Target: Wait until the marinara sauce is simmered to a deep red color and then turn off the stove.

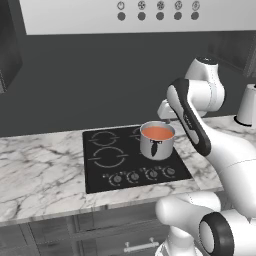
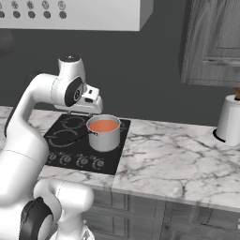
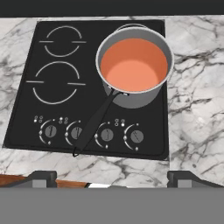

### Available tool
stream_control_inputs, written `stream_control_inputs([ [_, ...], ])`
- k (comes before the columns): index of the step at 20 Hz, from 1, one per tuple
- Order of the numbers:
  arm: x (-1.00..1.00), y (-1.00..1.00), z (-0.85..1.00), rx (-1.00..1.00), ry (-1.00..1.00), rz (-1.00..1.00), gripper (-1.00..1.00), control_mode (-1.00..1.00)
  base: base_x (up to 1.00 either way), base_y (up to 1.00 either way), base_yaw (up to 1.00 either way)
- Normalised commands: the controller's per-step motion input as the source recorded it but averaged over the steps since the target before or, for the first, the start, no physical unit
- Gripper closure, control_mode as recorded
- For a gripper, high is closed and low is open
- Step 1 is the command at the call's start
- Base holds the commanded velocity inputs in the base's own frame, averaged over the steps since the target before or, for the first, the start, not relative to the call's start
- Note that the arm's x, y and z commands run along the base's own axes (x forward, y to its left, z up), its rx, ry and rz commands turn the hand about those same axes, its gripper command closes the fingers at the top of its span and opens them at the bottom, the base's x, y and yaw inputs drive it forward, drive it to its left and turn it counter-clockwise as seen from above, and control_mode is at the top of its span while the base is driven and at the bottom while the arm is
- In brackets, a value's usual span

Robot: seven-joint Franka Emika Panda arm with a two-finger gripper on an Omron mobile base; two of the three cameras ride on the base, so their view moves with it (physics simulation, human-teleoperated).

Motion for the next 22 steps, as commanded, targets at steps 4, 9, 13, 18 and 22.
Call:
stream_control_inputs([
  [4,0.00,0.00,0.00,0.00,0.00,0.00,-1.00,-1.00,0.00,0.00,0.00],
  [9,0.00,0.00,0.00,0.00,0.00,0.00,-1.00,-1.00,0.00,0.00,0.00],
  [13,0.00,0.00,0.00,0.00,0.00,0.00,-1.00,-1.00,0.00,0.00,0.00],
  [18,0.00,0.00,0.00,0.00,0.00,0.00,-1.00,-1.00,0.00,0.00,0.00],
  [22,0.00,0.00,0.00,0.00,0.00,0.00,-1.00,-1.00,0.00,0.00,0.00],
])
